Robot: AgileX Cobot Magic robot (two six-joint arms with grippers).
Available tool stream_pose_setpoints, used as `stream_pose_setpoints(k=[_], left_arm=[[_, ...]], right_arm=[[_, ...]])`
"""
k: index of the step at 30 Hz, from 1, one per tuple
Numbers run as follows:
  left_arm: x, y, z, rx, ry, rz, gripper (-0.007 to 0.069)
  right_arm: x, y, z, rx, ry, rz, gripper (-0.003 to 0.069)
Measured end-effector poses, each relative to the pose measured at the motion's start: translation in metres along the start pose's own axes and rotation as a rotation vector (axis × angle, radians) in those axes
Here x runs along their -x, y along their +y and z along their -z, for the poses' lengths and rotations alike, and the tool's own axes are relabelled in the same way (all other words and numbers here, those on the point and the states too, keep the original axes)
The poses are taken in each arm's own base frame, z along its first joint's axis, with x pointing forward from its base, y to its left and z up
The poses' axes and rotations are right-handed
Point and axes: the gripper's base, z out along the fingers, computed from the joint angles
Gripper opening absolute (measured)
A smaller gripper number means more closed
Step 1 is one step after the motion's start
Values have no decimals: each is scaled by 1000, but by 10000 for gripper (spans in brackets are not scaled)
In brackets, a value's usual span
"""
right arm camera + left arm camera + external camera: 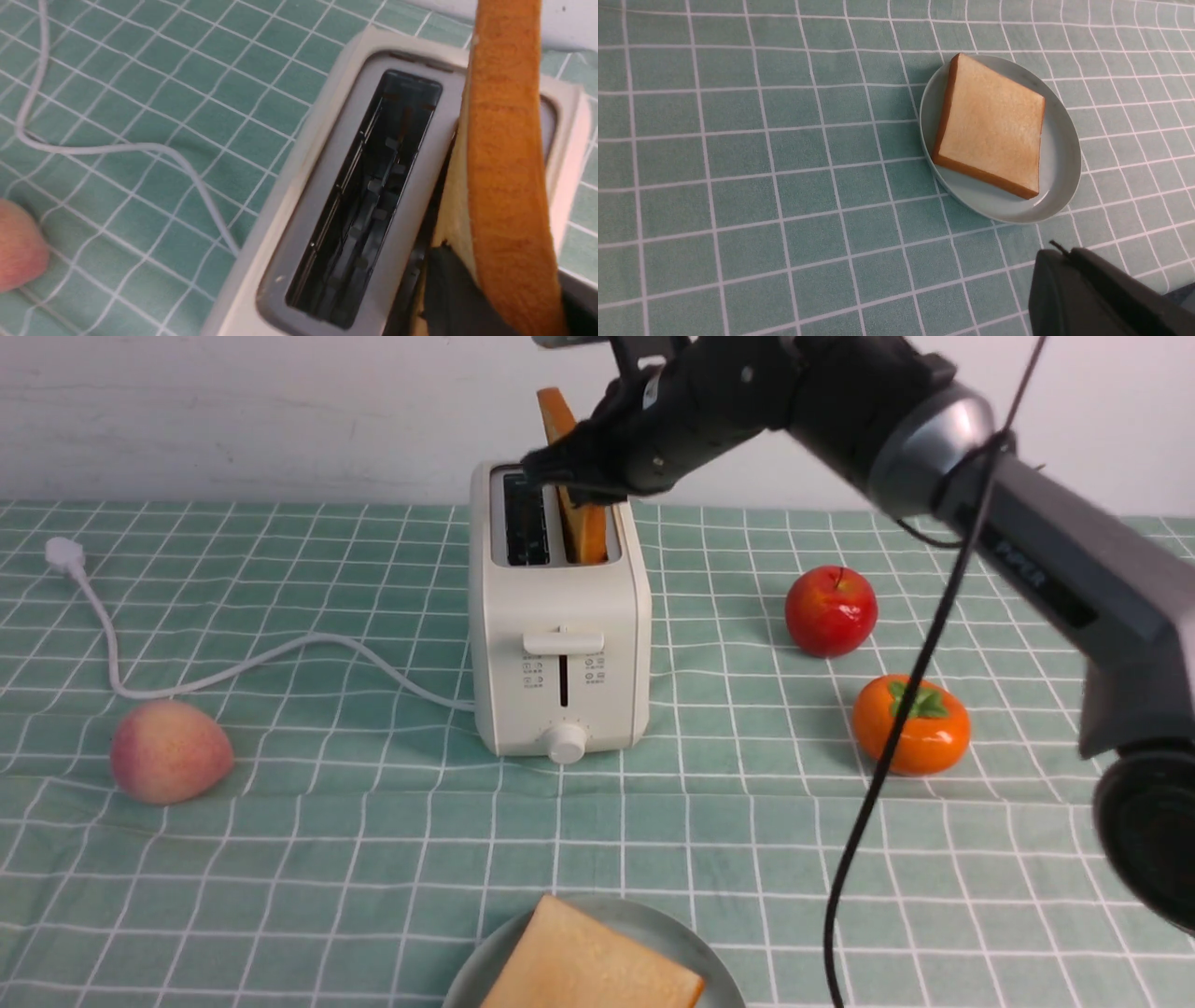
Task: Take toasted bread from bread machine on blue coffee table place on plate.
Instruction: 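Grasp the toast slice in the toaster and pull it up out of the slot with the right gripper, then place the held slice of bread on top of the slice on the plate with the right gripper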
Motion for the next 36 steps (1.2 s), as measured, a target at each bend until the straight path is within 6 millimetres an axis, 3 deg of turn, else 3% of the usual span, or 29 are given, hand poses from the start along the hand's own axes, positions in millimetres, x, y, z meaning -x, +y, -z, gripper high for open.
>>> stream_pose_setpoints(k=[5,6,8,11,13,16,18,19,20,21,22,23,24,28,30,36], left_arm=[[0,0,0,0,-1,0,-14],[0,0,0,0,-1,0,-14],[0,0,0,-1,-6,-1,-14],[2,0,0,-6,-30,-2,-14],[5,-1,0,-12,-56,-2,-14],[6,-1,0,-15,-69,-3,-14],[6,-1,0,-15,-69,-3,-14],[6,-1,0,-16,-69,-2,-14],[6,-1,0,-16,-69,-2,-14],[6,-2,0,-18,-68,-1,-14],[6,-2,0,-19,-68,-1,-14],[6,-2,0,-19,-68,-1,-14],[6,-2,0,-20,-68,-1,-14],[6,-2,0,-21,-68,0,-14],[6,-2,0,-22,-68,0,-14],[3,-1,0,-15,-37,3,-14]], right_arm=[[33,16,132,37,-30,18,113],[34,16,138,37,-30,20,113],[37,21,202,25,-50,33,113],[32,24,241,30,-70,36,113],[19,27,251,64,-34,22,113],[-22,34,248,161,125,-26,113],[-45,37,237,216,220,-44,113],[-69,40,228,280,306,-58,113],[-76,40,224,287,332,-57,113],[-102,43,208,351,432,-71,113],[-117,45,199,393,487,-82,113],[-120,45,197,401,497,-85,113],[-141,50,179,496,571,-120,113],[-163,55,150,624,634,-153,113],[-173,57,125,694,654,-174,113],[-187,54,78,681,669,-269,113]])
